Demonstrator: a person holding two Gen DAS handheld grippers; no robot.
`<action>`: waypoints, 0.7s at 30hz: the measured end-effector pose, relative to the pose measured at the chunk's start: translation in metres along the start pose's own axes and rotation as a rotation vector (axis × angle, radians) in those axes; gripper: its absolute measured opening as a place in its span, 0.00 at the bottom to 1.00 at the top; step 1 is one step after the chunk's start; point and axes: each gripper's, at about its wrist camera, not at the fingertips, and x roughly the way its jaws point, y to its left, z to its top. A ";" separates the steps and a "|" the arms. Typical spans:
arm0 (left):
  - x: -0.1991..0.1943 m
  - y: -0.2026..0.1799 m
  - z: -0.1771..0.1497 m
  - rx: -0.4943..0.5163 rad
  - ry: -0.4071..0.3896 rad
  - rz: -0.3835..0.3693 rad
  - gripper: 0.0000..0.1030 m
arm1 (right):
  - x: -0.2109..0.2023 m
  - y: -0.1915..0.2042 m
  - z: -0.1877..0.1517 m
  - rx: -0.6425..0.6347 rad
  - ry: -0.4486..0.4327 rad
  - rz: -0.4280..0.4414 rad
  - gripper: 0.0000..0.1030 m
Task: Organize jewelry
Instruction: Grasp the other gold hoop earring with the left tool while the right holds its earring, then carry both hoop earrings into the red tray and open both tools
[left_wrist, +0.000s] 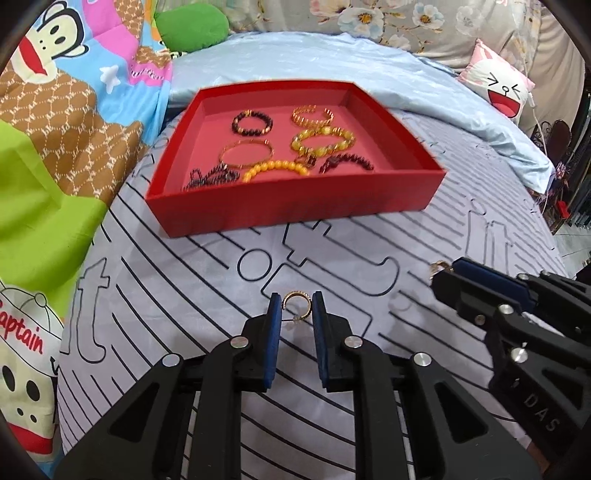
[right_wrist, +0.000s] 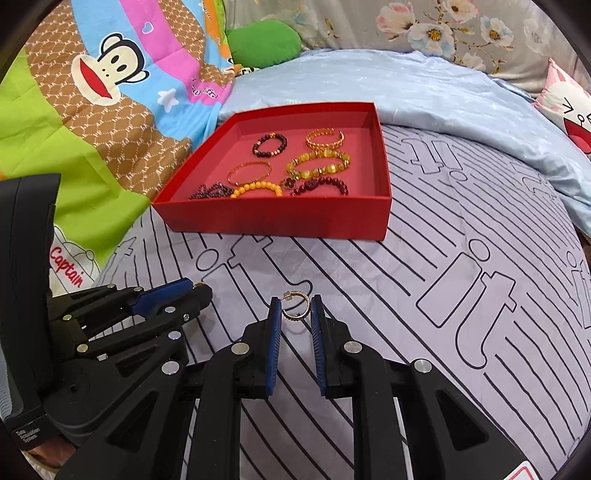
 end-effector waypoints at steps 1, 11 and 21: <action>-0.003 0.000 0.001 0.000 -0.006 -0.003 0.16 | -0.002 0.001 0.001 -0.002 -0.006 0.001 0.15; -0.029 -0.002 0.032 0.018 -0.077 -0.020 0.16 | -0.019 -0.001 0.032 -0.016 -0.068 0.017 0.15; -0.024 0.007 0.096 0.012 -0.158 0.011 0.16 | -0.006 -0.005 0.096 -0.034 -0.127 0.001 0.15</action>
